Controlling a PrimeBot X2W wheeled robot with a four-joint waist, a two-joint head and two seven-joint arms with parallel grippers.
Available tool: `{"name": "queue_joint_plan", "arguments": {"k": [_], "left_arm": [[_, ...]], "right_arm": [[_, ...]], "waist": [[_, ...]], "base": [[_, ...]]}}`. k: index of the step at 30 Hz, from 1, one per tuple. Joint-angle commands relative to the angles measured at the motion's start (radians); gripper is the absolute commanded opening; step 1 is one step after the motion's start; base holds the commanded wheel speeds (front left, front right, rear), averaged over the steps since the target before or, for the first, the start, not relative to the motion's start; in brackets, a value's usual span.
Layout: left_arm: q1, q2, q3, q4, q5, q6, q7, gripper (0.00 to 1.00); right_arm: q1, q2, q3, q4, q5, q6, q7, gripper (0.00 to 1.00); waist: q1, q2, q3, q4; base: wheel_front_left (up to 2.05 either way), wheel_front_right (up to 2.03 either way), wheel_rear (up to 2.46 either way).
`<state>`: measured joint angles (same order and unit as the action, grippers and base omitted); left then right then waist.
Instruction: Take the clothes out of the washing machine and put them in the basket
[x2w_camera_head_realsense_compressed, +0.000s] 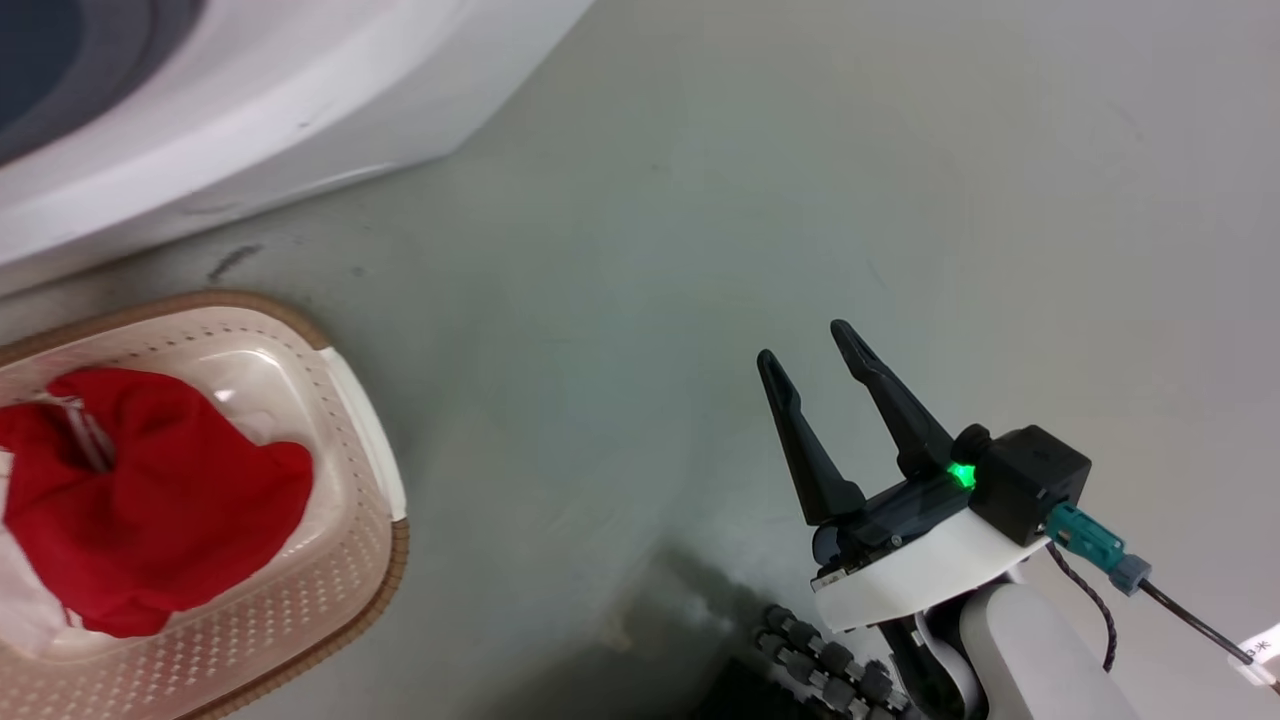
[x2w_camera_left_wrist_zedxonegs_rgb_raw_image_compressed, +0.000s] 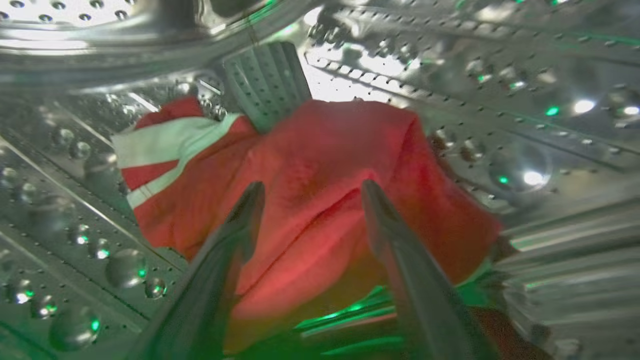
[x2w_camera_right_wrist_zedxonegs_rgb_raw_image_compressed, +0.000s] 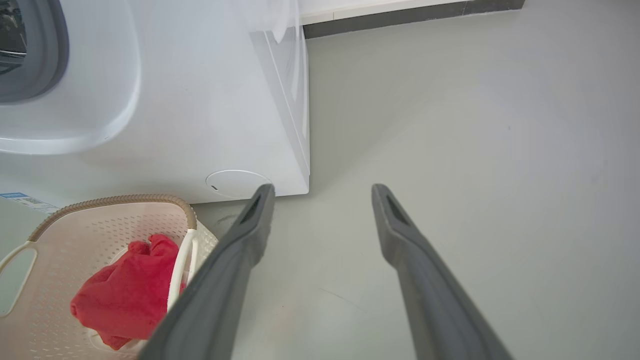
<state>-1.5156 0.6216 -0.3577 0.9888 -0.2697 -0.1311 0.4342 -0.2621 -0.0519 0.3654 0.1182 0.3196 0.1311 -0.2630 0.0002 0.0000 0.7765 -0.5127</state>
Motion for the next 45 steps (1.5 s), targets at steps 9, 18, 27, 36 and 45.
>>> {"name": "queue_joint_plan", "arguments": {"k": [9,18,27,36,45], "left_arm": [[-0.07,0.053,-0.052,-0.015,-0.103,0.001,0.207,1.0],[-0.05,0.049,-0.031,-0.037,-0.131,0.063,0.236,0.0],[0.011,0.087,-0.007,-0.139,-0.109,0.161,0.022,0.0],[0.22,0.025,0.014,-0.177,-0.142,0.183,-0.347,0.0],[0.42,-0.087,-0.001,-0.137,-0.182,0.156,-0.582,0.0]], "right_arm": [[0.045,0.003,-0.008,-0.042,0.001,-0.001,-0.002,1.0],[0.048,0.003,0.0,-0.055,0.001,-0.001,-0.002,1.0],[0.015,0.002,0.022,-0.042,0.002,-0.001,-0.002,1.0],[-0.001,0.001,-0.031,0.002,-0.052,-0.001,-0.002,1.0],[0.046,0.001,-0.084,0.066,-0.128,-0.001,-0.001,1.0]], "waist": [[-0.0002,0.0,0.081,-0.019],[-0.0002,0.0,0.085,-0.018],[-0.0002,0.0,0.042,-0.033],[-0.0002,0.0,-0.124,0.044],[-0.0002,0.0,-0.338,0.137]], "base": [[0.0,0.0,0.0],[0.0,0.0,0.0],[0.0,0.0,0.0],[0.0,0.0,0.0],[0.0,0.0,0.0]]}}
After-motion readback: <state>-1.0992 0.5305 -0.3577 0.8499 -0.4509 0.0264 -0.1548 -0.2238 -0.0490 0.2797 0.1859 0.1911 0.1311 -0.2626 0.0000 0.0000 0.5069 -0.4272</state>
